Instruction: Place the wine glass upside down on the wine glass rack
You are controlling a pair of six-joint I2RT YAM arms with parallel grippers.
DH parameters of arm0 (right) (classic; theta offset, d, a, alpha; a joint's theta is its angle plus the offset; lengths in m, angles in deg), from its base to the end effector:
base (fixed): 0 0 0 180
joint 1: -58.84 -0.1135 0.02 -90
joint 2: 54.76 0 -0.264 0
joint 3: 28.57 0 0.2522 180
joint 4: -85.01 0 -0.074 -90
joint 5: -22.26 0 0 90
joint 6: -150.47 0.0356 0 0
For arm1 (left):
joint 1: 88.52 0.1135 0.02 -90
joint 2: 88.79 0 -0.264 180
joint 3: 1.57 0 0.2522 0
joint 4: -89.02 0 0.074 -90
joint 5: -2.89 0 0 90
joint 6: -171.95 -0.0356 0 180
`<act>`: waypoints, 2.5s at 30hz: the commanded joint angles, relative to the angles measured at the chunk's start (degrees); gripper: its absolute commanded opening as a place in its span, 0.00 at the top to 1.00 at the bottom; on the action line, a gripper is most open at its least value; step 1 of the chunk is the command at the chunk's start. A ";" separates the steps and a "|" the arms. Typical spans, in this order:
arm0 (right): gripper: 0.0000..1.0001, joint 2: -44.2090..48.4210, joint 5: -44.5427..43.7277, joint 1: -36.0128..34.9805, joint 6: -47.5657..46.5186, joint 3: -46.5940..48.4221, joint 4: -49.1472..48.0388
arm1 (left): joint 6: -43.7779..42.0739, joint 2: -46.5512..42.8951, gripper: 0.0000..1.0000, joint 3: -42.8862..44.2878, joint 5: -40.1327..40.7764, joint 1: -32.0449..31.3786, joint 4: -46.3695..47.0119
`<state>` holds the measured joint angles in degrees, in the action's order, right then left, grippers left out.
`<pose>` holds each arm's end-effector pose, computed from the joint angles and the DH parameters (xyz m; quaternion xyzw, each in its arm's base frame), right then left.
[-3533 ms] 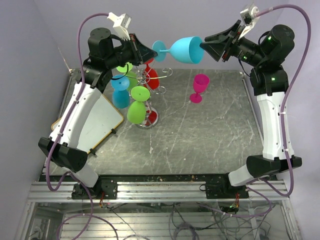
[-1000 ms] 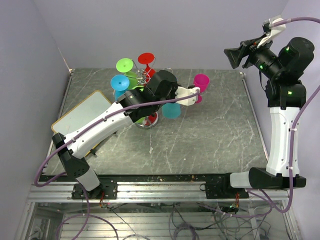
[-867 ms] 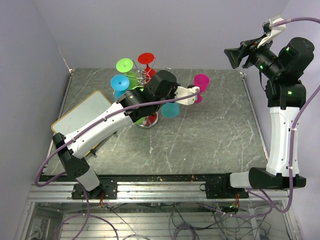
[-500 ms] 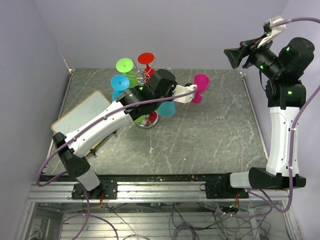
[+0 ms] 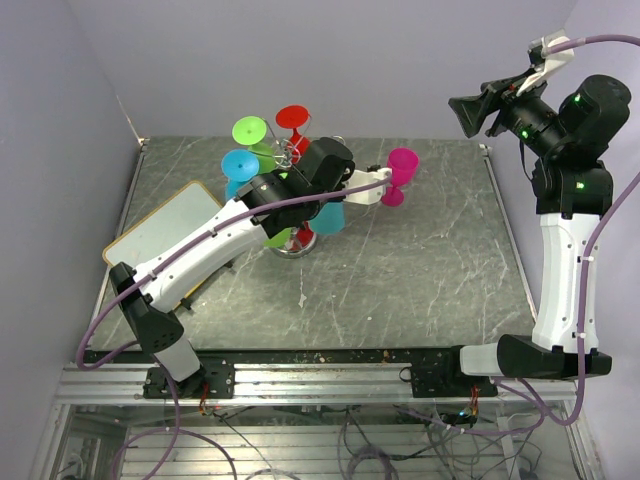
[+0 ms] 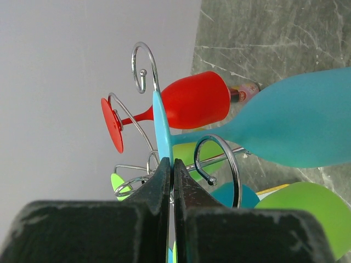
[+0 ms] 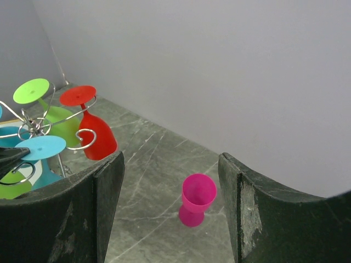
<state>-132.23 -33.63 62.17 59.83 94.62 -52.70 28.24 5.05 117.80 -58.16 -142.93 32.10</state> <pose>0.2428 0.0059 0.5580 -0.1981 0.6603 0.1769 0.7025 0.2206 -0.2787 0.4308 0.6118 0.5946 0.2151 0.4752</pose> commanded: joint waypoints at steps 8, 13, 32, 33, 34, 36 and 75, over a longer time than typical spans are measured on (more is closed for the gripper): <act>0.31 1.09 1.20 0.97 1.08 -0.71 -1.97 | -0.94 -2.93 0.93 0.31 2.34 0.47 -1.57; 0.31 1.09 1.35 1.21 1.32 -0.95 -2.22 | -1.47 -4.07 0.93 -0.05 2.09 0.49 -2.02; 0.31 0.90 2.80 2.38 2.44 -1.94 -3.31 | -2.49 -7.34 0.93 -0.28 -2.30 0.47 -5.43; 0.31 0.92 2.88 2.47 2.44 -1.94 -3.39 | -2.52 -7.42 0.93 -0.16 -2.58 0.42 -5.63; 0.31 0.90 2.94 2.52 2.48 -2.00 -3.40 | -2.49 -7.51 0.93 -0.02 -2.71 0.44 -5.94; 0.31 0.93 3.03 2.55 2.58 -2.14 -3.53 | -2.43 -7.69 0.93 0.25 -3.14 0.40 -6.31; 0.00 -0.78 -15.54 2.75 -16.59 -16.36 -2.25 | 1.76 -4.70 0.93 5.14 -12.06 -1.53 -6.45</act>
<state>-133.39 -46.68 64.68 45.25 79.23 -54.67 28.94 -0.85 121.45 -70.36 -143.79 22.94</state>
